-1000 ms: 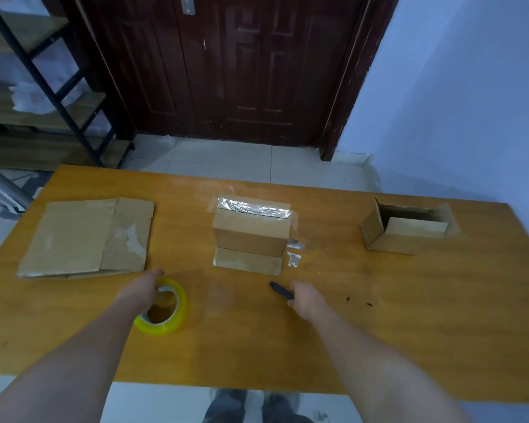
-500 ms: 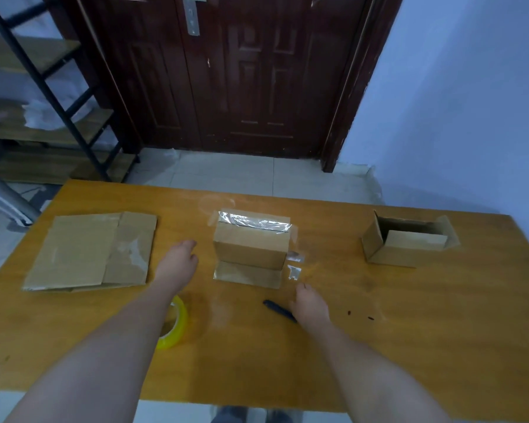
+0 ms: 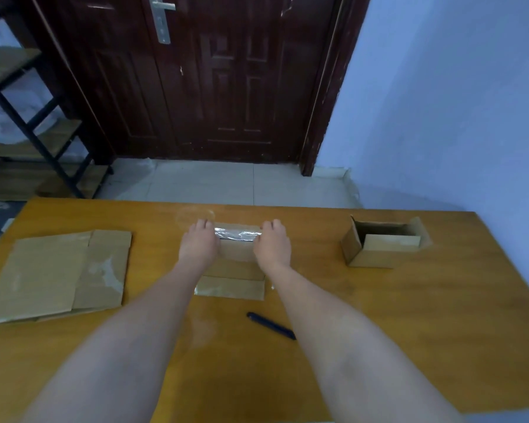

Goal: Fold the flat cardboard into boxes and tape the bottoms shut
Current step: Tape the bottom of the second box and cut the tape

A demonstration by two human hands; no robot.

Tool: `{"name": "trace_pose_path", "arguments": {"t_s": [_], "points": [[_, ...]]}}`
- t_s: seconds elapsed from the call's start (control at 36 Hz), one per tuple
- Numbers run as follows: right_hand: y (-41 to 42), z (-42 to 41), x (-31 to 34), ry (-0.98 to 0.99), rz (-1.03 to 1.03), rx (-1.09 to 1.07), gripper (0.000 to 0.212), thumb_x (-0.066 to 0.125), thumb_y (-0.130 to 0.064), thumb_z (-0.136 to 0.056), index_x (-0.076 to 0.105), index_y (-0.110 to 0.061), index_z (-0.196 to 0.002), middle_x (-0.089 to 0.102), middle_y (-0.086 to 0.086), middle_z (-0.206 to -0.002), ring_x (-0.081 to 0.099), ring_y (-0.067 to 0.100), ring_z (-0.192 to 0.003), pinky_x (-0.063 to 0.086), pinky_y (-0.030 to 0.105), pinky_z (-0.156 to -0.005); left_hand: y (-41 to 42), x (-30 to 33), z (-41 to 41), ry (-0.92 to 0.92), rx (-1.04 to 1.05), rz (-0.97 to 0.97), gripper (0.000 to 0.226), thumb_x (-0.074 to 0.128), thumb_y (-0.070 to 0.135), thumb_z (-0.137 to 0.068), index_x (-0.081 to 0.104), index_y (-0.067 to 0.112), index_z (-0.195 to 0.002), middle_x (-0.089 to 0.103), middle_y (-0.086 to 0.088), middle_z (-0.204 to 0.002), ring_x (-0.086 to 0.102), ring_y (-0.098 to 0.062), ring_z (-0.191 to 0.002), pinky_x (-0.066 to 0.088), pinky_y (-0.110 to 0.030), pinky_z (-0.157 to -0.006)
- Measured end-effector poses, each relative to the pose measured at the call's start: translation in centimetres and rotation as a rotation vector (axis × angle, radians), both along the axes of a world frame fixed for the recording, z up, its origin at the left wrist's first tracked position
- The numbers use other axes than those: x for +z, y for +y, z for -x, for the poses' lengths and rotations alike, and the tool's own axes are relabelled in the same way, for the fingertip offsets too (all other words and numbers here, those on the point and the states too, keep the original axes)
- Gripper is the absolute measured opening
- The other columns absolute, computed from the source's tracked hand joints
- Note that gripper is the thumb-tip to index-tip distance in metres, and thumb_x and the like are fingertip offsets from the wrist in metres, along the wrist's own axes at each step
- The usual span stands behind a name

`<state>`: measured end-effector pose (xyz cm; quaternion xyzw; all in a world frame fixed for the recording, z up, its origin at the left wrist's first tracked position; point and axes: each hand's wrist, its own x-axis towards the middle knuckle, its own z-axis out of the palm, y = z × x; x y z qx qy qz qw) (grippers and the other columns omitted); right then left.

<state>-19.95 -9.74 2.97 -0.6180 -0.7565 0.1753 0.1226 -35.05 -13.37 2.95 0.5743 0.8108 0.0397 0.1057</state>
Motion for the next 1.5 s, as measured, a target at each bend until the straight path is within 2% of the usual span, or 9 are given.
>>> {"name": "trace_pose_path", "arguments": {"t_s": [0.17,0.33,0.44,0.64,0.81,0.92,1.06,1.31,1.5], "points": [[-1.2,1.1,-1.2,-0.158,0.063,0.027,0.045,0.04,0.003,-0.089,0.046,-0.001,-0.133,0.042,0.015,-0.139,0.041,0.029,-0.125,0.039,0.037,-0.099,-0.2,-1.5,0.8,-0.163,0.022,0.098,0.046,0.039,0.013,-0.098,0.032,0.002,-0.142,0.017,-0.01,-0.157,0.031,-0.032,-0.139,0.037,-0.041,-0.104],[-1.7,1.4,-1.5,-0.137,0.153,-0.106,0.045,0.037,0.01,-0.09,0.043,0.001,-0.134,0.045,0.014,-0.134,0.043,0.028,-0.123,0.044,0.036,-0.09,-0.3,-2.5,0.7,-0.271,0.131,0.016,0.028,0.051,0.009,-0.091,0.05,-0.003,-0.116,0.033,-0.013,-0.148,0.052,-0.038,-0.114,0.043,-0.038,-0.085],[-1.6,1.2,-1.3,-0.087,0.238,-0.155,0.045,0.035,0.014,-0.09,0.047,0.001,-0.131,0.048,0.014,-0.132,0.047,0.028,-0.121,0.044,0.036,-0.09,-0.1,-2.2,0.3,-0.368,0.282,-0.015,0.018,0.055,0.004,-0.084,0.055,-0.003,-0.102,0.057,-0.02,-0.115,0.057,-0.039,-0.098,0.039,-0.034,-0.068],[-1.4,1.4,-1.2,0.041,0.333,-0.23,0.043,0.038,0.007,-0.092,0.042,0.0,-0.135,0.049,0.013,-0.134,0.052,0.031,-0.12,0.042,0.037,-0.096,-0.1,-2.0,0.5,-0.548,0.453,-0.034,0.025,0.066,0.007,-0.077,0.06,0.001,-0.1,0.065,-0.021,-0.103,0.06,-0.037,-0.096,0.048,-0.035,-0.073],[-0.9,1.6,-1.2,0.142,0.418,-0.302,0.068,0.044,-0.007,-0.094,0.01,-0.005,-0.152,0.05,0.013,-0.139,0.047,0.031,-0.127,0.039,0.038,-0.106,-0.4,-1.9,0.6,-0.644,0.532,-0.011,0.035,0.067,0.008,-0.079,0.057,0.001,-0.112,0.062,-0.022,-0.112,0.059,-0.035,-0.103,0.047,-0.033,-0.079],[-0.5,1.0,-1.2,0.195,0.485,-0.336,0.063,0.043,-0.008,-0.094,0.017,-0.01,-0.151,0.055,0.013,-0.132,0.053,0.03,-0.121,0.045,0.034,-0.094,-0.5,-2.0,0.9,-0.693,0.529,-0.014,0.04,0.067,0.013,-0.082,0.057,0.004,-0.12,0.061,-0.018,-0.119,0.056,-0.033,-0.111,0.045,-0.033,-0.088],[0.5,0.5,-1.6,0.332,0.57,-0.343,0.036,0.05,-0.01,-0.089,0.056,-0.006,-0.124,0.061,0.015,-0.123,0.058,0.033,-0.113,0.05,0.037,-0.093,-0.8,-2.3,0.9,-0.798,0.564,-0.019,0.052,0.064,0.015,-0.088,0.046,0.009,-0.137,0.055,-0.012,-0.134,0.049,-0.031,-0.124,0.041,-0.036,-0.104],[0.7,-0.1,-2.2,0.423,0.639,-0.323,0.035,0.045,-0.016,-0.098,0.05,-0.008,-0.131,0.056,0.013,-0.129,0.053,0.03,-0.117,0.042,0.034,-0.096,-1.1,-3.4,1.1,-0.904,0.588,-0.011,0.051,0.056,0.018,-0.093,0.041,0.017,-0.142,0.053,-0.011,-0.135,0.049,-0.033,-0.123,0.04,-0.041,-0.105],[0.3,0.0,-2.6,0.504,0.669,-0.37,0.034,0.037,-0.017,-0.101,0.046,-0.01,-0.133,0.054,0.012,-0.129,0.051,0.03,-0.116,0.04,0.031,-0.09,-1.0,-3.7,1.2,-0.819,0.543,0.051,0.047,0.051,0.024,-0.096,0.042,0.012,-0.14,0.054,-0.016,-0.133,0.049,-0.037,-0.12,0.042,-0.041,-0.101]]}}
